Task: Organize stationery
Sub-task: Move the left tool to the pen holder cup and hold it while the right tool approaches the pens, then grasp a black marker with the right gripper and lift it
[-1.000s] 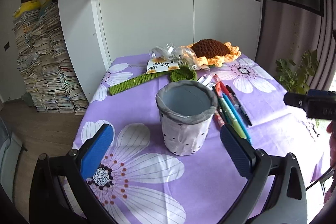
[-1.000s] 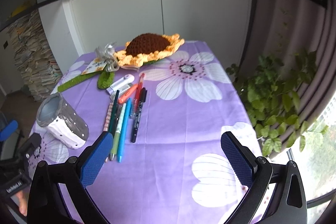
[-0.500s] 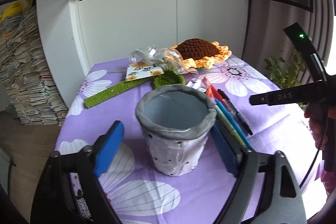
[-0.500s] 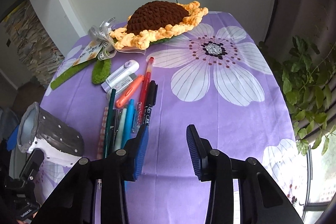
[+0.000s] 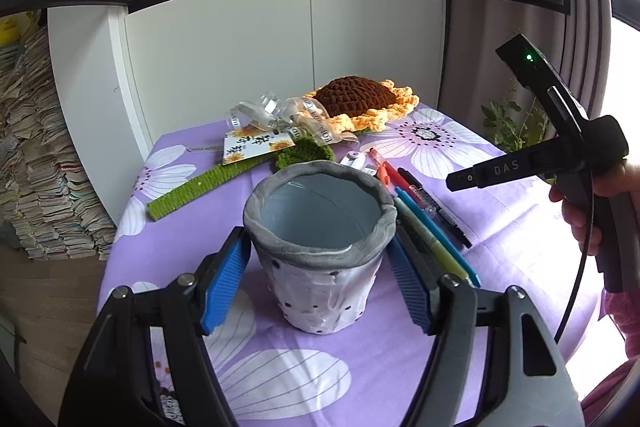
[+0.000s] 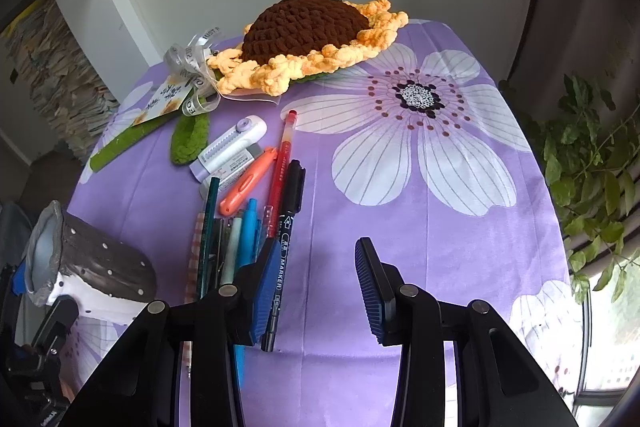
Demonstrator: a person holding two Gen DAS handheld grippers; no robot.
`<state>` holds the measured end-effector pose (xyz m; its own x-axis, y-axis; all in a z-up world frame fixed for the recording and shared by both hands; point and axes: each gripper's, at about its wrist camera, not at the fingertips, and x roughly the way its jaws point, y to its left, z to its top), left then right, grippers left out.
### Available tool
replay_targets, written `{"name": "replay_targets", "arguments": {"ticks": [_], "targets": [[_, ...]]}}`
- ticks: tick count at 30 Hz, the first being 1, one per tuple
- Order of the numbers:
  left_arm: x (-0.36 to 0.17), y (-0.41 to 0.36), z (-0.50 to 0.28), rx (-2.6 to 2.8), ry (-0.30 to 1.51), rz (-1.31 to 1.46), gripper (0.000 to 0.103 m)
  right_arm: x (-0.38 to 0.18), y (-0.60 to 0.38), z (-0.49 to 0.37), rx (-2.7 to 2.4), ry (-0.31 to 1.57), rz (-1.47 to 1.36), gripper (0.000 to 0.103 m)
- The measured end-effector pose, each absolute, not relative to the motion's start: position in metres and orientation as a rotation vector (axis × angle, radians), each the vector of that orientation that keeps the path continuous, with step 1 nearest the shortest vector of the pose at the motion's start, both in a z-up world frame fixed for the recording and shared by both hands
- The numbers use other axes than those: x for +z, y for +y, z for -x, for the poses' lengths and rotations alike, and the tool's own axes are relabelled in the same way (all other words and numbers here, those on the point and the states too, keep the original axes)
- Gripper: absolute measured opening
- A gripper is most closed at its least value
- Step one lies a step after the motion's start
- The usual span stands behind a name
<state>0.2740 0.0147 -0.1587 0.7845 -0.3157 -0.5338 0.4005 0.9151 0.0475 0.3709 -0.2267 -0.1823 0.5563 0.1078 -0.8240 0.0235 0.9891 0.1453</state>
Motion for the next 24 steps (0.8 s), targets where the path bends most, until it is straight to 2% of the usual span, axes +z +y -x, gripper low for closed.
{"name": "replay_targets", "arguments": {"ticks": [24], "targets": [[-0.163,0.032,-0.258,-0.366,0.541,-0.191,0.069,-0.205,-0.207,-0.429,0.006,1.063,-0.052,0.04]]}}
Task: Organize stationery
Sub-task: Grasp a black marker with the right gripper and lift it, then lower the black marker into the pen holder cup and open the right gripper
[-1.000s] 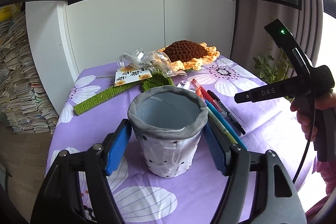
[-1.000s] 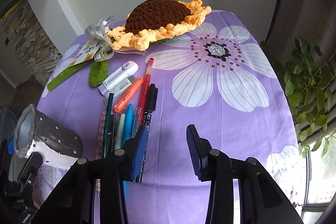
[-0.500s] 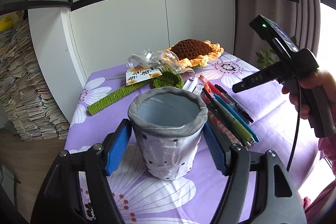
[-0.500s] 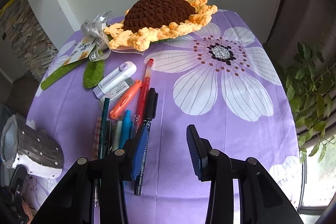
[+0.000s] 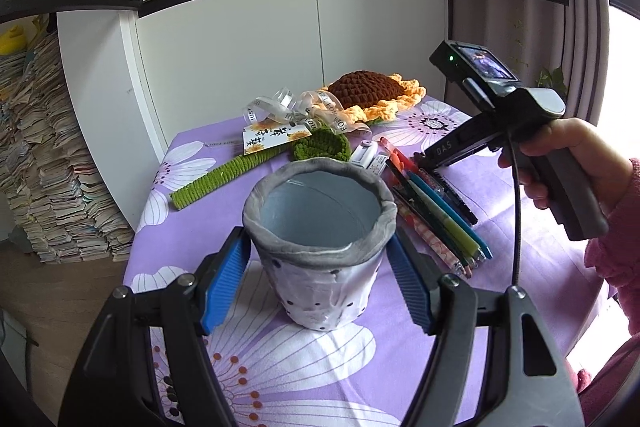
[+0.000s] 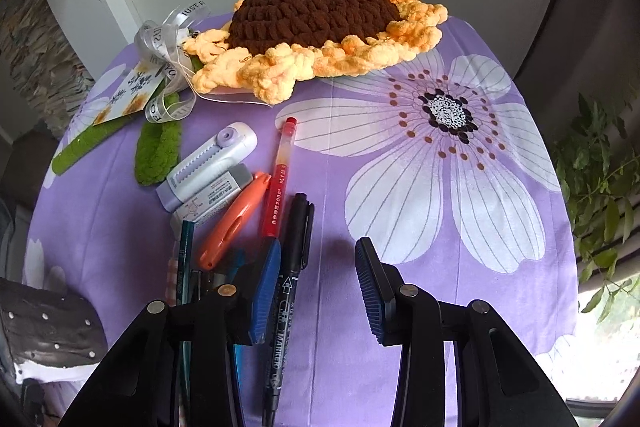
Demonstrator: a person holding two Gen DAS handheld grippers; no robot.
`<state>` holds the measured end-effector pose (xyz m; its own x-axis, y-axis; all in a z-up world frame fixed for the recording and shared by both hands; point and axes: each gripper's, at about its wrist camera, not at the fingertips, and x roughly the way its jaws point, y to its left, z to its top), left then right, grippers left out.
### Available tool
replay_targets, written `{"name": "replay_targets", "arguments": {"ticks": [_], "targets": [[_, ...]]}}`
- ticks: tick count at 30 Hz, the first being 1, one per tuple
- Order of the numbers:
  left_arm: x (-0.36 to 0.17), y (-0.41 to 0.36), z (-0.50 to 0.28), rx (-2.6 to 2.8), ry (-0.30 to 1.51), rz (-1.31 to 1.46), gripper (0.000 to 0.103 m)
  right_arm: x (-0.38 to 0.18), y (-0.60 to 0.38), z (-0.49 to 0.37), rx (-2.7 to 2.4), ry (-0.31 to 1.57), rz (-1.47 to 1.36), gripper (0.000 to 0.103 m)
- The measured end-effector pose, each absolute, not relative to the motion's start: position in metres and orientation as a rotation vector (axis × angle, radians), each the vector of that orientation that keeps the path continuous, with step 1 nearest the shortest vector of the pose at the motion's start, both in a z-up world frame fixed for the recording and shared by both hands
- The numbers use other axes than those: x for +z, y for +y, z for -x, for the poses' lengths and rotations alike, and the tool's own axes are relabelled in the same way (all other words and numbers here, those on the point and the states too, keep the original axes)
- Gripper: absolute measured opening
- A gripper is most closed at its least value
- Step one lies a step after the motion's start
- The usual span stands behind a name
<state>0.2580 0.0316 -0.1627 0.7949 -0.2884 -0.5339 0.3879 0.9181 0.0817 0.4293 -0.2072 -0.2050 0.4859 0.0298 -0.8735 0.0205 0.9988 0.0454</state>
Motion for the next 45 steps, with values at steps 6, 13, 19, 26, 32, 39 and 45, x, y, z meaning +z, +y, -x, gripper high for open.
{"name": "replay_targets", "arguments": {"ticks": [6,13,19,26,32,39,45], "targets": [[-0.162,0.033,-0.258,-0.362,0.548,-0.183,0.069,-0.21,-0.212,-0.427,-0.027,1.071,-0.007,0.034],[-0.162,0.031,-0.255,-0.354,0.55,-0.192,0.069,-0.211,-0.216,-0.442,0.003,1.102,-0.022,0.028],[-0.162,0.031,-0.252,-0.356,0.551,-0.194,0.069,-0.21,-0.209,-0.452,-0.009,1.115,0.015,0.028],[-0.163,0.033,-0.252,-0.351,0.563,-0.186,0.068,-0.188,-0.202,-0.437,0.05,1.047,-0.036,0.015],[-0.168,0.033,-0.251,-0.351,0.576,-0.173,0.068,-0.118,-0.183,-0.371,0.192,0.827,-0.08,0.015],[-0.169,0.034,-0.253,-0.345,0.579,-0.157,0.065,-0.058,-0.136,-0.318,0.365,0.578,-0.074,0.015],[-0.169,0.035,-0.253,-0.345,0.572,-0.159,0.065,-0.04,-0.118,-0.301,0.498,0.508,-0.094,0.015]]}}
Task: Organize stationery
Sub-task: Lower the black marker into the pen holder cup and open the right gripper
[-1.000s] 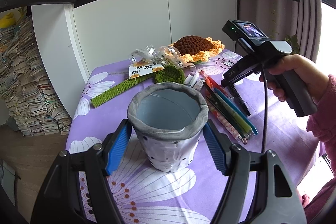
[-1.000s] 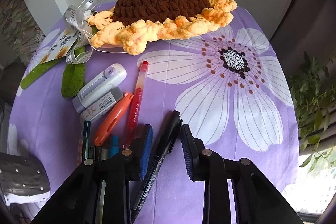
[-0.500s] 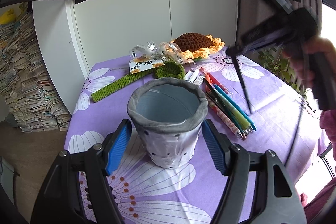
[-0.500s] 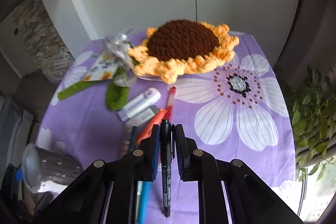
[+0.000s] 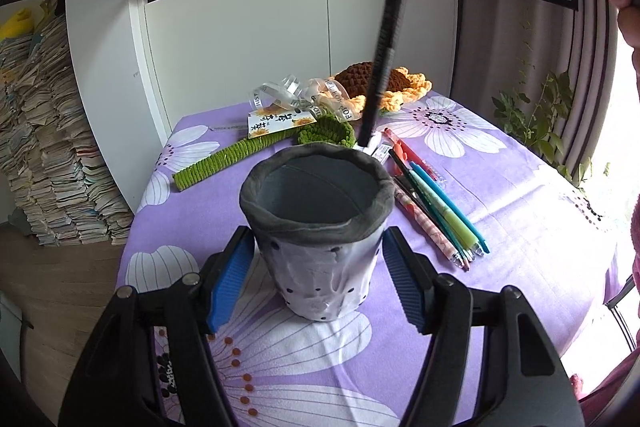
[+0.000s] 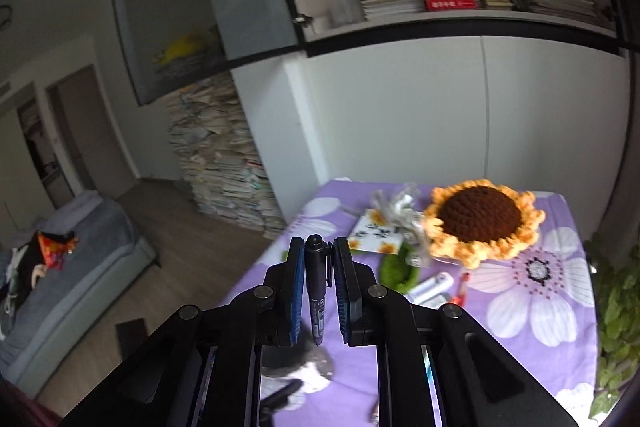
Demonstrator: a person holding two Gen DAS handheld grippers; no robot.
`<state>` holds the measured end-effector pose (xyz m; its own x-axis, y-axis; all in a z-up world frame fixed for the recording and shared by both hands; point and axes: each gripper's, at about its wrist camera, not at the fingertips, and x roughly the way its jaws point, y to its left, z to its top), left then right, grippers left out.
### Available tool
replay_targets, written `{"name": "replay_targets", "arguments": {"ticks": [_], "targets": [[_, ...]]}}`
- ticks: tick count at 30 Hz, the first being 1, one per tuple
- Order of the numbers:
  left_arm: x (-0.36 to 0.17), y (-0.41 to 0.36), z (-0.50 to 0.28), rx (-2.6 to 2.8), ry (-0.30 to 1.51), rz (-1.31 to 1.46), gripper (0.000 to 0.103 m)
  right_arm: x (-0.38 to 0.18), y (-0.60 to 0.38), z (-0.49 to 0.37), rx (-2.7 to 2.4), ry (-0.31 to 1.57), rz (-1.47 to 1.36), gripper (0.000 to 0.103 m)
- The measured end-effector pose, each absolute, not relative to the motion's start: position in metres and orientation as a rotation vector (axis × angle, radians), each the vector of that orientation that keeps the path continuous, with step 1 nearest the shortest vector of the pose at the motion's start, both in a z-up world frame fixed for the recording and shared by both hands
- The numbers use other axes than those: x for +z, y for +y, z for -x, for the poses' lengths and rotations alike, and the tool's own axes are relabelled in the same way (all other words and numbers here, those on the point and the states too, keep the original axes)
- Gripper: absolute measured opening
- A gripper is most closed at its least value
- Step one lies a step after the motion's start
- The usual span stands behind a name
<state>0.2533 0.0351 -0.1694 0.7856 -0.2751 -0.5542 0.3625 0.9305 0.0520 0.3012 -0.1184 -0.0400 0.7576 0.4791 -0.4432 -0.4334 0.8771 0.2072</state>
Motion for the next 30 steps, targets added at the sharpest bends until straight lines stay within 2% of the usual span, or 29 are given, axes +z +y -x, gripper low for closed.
{"name": "replay_targets", "arguments": {"ticks": [9,20,30], "targets": [[-0.17,0.036,-0.252,-0.346,0.568,-0.168,0.065,-0.046,-0.105,-0.299,0.557,0.504,-0.066,0.015],[-0.17,0.036,-0.251,-0.345,0.567,-0.169,0.065,-0.105,-0.087,-0.313,0.582,0.714,-0.013,0.015],[-0.17,0.036,-0.249,-0.341,0.572,-0.171,0.065,-0.106,-0.102,-0.307,0.551,0.718,-0.047,0.015]]}}
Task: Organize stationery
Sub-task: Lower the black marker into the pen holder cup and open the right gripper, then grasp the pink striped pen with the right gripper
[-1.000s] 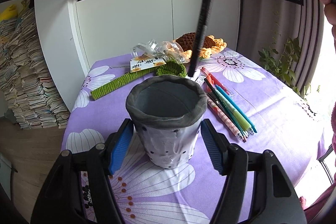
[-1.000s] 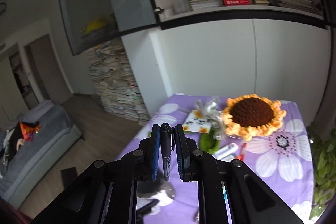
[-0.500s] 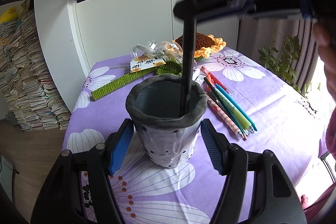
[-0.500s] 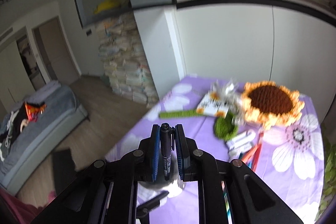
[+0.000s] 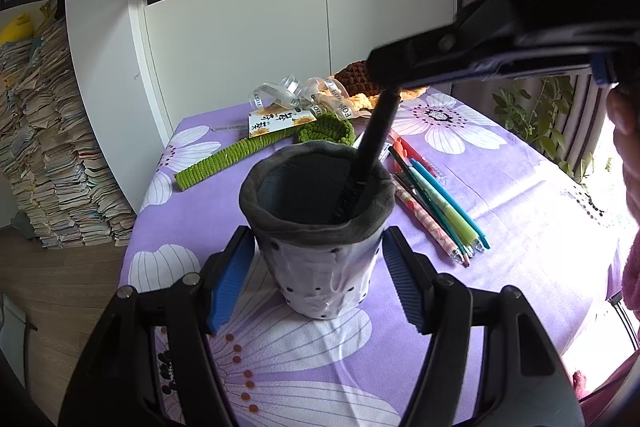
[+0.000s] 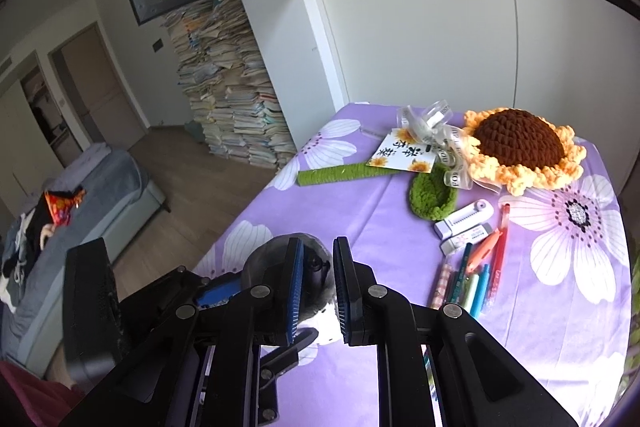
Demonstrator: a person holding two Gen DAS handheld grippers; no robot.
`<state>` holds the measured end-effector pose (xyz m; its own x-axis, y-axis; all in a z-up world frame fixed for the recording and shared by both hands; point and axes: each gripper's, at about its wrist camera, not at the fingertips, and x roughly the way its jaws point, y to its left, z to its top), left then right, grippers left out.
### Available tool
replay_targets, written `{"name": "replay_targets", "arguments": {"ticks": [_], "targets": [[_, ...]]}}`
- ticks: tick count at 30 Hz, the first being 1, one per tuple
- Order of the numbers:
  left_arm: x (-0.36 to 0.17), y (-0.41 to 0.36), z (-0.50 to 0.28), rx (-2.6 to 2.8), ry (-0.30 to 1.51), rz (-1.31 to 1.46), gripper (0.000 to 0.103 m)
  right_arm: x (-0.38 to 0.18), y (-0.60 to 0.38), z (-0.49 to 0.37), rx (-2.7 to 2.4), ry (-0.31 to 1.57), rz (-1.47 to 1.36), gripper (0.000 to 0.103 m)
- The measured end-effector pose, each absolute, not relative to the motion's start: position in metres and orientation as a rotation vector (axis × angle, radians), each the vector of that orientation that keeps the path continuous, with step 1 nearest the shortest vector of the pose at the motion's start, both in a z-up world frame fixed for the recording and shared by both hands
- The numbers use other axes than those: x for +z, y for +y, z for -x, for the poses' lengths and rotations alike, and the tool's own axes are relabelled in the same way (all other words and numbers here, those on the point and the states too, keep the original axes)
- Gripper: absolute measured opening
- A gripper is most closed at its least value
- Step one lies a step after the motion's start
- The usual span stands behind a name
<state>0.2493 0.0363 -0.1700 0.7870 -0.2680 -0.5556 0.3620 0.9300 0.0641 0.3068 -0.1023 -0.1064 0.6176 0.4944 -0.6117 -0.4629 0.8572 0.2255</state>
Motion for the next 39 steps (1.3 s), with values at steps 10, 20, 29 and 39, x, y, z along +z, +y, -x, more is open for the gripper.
{"name": "replay_targets", "arguments": {"ticks": [10,20,29,39], "targets": [[-0.168,0.037,-0.249,-0.338,0.574,-0.169,0.065,-0.121,-0.193,-0.32,0.229,0.783,-0.174,0.016],[-0.168,0.036,-0.249,-0.335,0.577,-0.177,0.065,-0.174,-0.191,-0.34,0.231,0.953,-0.152,0.016],[-0.167,0.036,-0.249,-0.336,0.58,-0.176,0.065,-0.189,-0.158,-0.395,0.217,0.981,-0.034,0.016],[-0.167,0.036,-0.249,-0.342,0.58,-0.173,0.065,-0.201,-0.153,-0.424,0.178,1.017,-0.049,0.016]]}}
